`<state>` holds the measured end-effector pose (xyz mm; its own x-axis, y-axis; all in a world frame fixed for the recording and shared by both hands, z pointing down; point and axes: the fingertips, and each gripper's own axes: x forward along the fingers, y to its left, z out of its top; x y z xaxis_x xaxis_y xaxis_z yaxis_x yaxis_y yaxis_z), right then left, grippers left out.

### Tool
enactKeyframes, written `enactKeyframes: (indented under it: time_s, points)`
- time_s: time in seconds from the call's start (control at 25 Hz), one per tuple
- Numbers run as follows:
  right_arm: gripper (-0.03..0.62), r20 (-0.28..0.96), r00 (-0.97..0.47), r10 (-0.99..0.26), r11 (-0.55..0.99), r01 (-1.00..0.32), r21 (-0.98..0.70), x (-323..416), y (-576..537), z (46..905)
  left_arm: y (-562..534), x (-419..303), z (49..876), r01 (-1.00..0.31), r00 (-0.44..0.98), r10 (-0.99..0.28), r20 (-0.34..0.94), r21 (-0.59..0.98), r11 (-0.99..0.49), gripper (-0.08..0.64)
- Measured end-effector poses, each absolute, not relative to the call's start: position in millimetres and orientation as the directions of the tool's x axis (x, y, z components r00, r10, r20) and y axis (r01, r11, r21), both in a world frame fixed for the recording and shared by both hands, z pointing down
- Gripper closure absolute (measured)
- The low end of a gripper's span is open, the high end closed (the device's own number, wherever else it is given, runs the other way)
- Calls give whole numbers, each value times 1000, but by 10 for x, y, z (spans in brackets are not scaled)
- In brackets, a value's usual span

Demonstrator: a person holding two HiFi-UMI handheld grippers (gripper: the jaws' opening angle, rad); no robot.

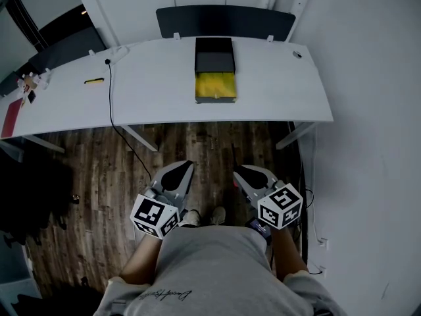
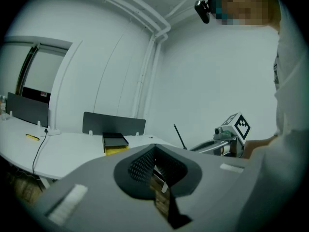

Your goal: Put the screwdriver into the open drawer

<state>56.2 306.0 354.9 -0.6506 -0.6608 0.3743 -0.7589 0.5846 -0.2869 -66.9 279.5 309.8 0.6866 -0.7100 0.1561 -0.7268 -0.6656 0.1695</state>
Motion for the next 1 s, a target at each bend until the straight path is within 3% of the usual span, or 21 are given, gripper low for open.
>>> enactKeyframes:
  time_s: [1.0]
  points:
    - [515, 348, -657, -669, 597, -754, -274, 1000, 2963, 3520, 2681, -273, 3152, -739, 674, -725, 142, 162, -654, 560]
